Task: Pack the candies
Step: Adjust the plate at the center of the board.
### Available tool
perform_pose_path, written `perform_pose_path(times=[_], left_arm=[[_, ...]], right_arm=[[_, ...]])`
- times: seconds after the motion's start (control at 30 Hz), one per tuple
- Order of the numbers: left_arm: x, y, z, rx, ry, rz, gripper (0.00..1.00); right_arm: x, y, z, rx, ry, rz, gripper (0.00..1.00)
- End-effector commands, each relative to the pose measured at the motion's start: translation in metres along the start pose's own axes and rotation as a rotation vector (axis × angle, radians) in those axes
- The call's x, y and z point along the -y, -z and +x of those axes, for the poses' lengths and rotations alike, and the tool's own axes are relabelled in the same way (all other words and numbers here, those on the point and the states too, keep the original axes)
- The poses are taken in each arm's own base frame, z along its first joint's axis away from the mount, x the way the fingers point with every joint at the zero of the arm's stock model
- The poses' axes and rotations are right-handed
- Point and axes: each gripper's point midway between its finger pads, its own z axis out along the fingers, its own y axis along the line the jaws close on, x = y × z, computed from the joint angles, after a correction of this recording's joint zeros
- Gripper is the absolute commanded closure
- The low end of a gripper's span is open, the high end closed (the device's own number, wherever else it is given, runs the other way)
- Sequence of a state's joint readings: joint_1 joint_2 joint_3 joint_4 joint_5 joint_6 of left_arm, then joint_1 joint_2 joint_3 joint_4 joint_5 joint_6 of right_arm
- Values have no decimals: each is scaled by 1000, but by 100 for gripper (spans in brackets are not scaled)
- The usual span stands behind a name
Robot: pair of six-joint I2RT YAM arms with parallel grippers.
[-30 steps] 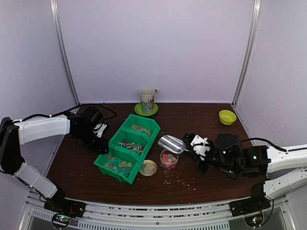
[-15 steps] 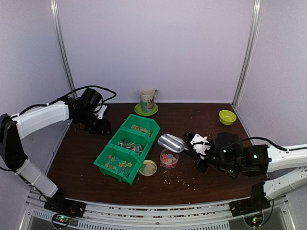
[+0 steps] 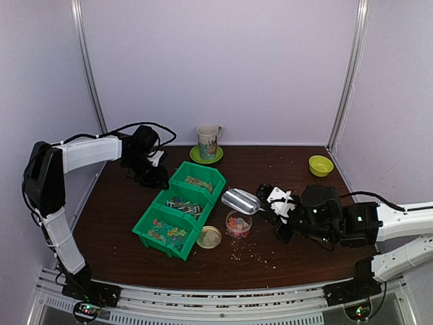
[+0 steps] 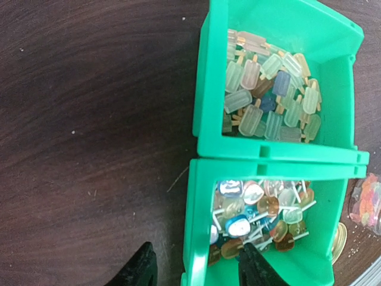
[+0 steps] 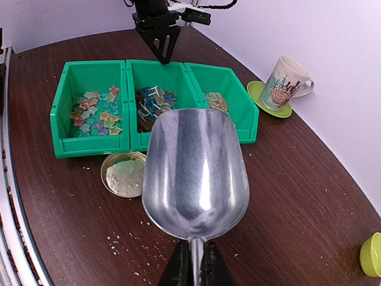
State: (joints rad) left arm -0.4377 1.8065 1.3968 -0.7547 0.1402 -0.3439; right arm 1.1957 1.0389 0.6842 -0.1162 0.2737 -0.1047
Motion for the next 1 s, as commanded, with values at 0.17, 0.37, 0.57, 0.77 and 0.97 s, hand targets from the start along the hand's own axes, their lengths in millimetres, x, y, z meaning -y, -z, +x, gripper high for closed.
perform_pose_path(times=[0.17, 0.37, 0.57, 0.77, 0.97], left_arm=[[-11, -30, 5, -49, 17, -40, 56], [-15, -48, 17, -95, 11, -60, 62], [-10, -55, 24, -118, -7, -60, 67], [-12, -59, 27, -128, -6, -68, 70], [-12, -62, 30, -137, -8, -70, 79]], right_arm=[[0, 2, -15, 24, -20, -2, 100], [-7, -5, -11, 1, -11, -21, 100], [-10, -8, -11, -28, 7, -33, 100], [-10, -9, -17, -34, 16, -39, 100], [-12, -11, -18, -42, 21, -50, 100]])
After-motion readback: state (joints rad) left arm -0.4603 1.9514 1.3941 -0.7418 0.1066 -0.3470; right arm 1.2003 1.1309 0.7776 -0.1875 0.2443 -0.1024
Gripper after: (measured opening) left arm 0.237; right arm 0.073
